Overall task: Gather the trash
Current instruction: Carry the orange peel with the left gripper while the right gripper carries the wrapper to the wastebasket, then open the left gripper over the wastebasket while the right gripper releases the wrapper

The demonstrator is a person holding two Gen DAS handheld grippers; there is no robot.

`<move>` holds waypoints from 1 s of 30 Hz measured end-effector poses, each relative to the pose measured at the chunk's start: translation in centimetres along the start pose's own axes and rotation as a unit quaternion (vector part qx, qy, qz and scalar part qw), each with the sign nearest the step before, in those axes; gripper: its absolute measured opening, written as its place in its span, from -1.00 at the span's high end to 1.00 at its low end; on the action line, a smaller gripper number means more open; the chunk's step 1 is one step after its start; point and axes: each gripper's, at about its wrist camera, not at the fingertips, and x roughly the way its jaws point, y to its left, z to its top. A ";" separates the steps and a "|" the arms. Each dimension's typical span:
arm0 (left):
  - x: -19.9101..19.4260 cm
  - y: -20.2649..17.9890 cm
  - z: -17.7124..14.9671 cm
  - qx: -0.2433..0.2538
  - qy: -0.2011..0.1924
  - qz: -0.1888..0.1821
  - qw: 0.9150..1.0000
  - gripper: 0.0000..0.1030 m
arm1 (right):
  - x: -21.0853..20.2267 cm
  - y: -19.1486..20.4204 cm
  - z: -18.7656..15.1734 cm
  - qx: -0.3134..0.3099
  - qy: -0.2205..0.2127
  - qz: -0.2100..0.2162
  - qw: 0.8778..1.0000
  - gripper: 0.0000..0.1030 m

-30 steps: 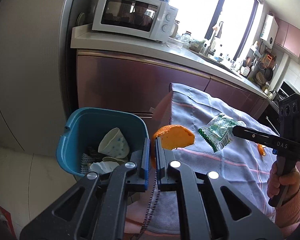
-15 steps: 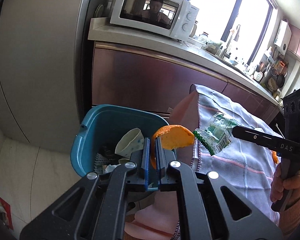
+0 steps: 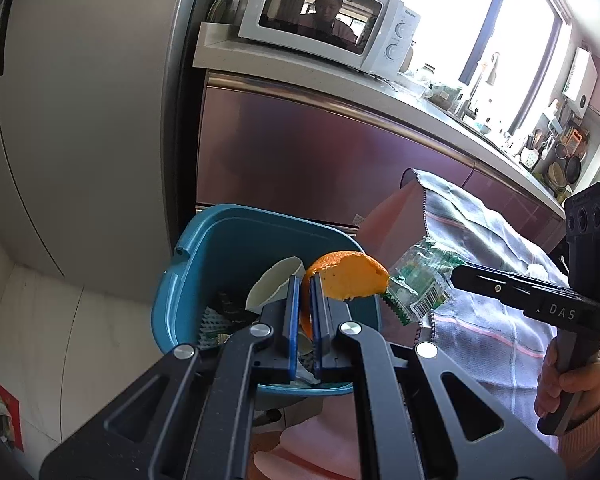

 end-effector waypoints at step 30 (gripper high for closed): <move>5.2 0.9 -0.8 -0.017 0.037 0.027 0.999 0.87 | 6.9 1.2 1.4 -0.021 0.061 -0.021 0.998 0.77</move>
